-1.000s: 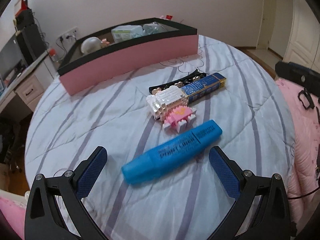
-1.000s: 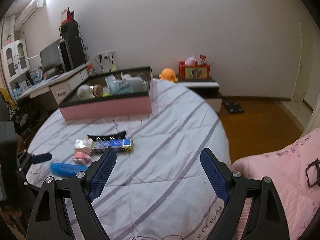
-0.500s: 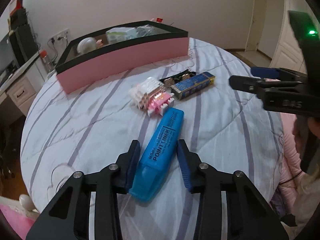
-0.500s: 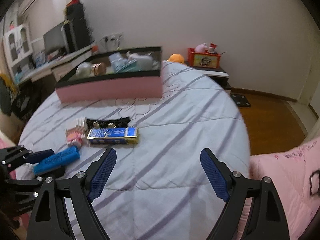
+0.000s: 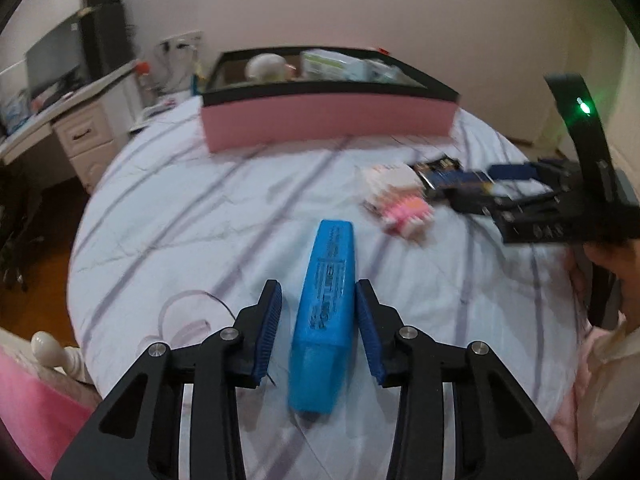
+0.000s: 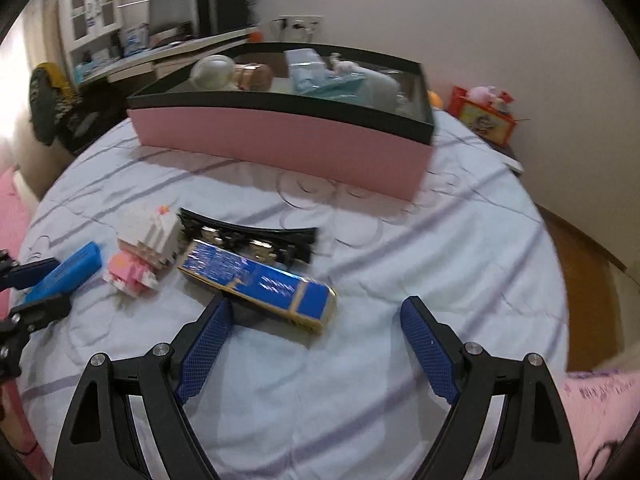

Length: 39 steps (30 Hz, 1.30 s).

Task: Organize rigid objects
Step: 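Grasp the blue highlighter with the left tool while the right tool grasps the blue-and-gold case, then carry the highlighter and blue-and-gold case into the pink box and open both tools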

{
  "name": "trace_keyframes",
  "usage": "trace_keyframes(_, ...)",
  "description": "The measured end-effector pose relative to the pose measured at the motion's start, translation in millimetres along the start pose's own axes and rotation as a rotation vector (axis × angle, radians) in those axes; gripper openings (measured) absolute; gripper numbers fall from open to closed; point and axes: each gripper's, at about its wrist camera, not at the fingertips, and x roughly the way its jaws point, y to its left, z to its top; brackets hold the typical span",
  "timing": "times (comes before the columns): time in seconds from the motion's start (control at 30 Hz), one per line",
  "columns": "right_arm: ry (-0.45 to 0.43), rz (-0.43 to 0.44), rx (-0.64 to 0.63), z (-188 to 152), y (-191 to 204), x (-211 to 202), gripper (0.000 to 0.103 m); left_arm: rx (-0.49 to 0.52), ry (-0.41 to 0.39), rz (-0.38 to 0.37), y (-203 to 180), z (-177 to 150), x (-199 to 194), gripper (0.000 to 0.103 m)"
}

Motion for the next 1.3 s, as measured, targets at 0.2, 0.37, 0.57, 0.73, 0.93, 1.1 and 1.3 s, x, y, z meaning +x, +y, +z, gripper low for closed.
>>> trace_keyframes(0.2, -0.025, 0.061, -0.040, 0, 7, -1, 0.070, -0.017, -0.015, 0.044, -1, 3, 8, 0.041)
trace_keyframes(0.37, -0.037, 0.076, 0.016, -14, 16, -16, 0.039, -0.037, -0.025, 0.047, 1, 1, 8, 0.047)
trace_keyframes(0.57, -0.026, 0.131, 0.017, -28, 44, -36, 0.033, -0.041, -0.032, 0.056, 1, -2, 5, 0.059)
trace_keyframes(0.73, -0.032, 0.084, 0.051, -17, 38, -18, 0.033, -0.032, -0.032, 0.053, 0, -3, 7, 0.063)
trace_keyframes(0.93, -0.030, 0.063, 0.041, -3, 44, -6, 0.033, -0.015, -0.044, 0.066, -5, -3, 10, 0.062)
trace_keyframes(1.1, -0.060, 0.062, 0.049, -10, 46, -12, 0.022, -0.012, -0.062, 0.034, -2, -3, 6, 0.026)
trace_keyframes(1.3, -0.111, 0.067, 0.116, -22, 42, -25, 0.021, -0.034, -0.076, 0.031, -2, -2, 2, 0.026)
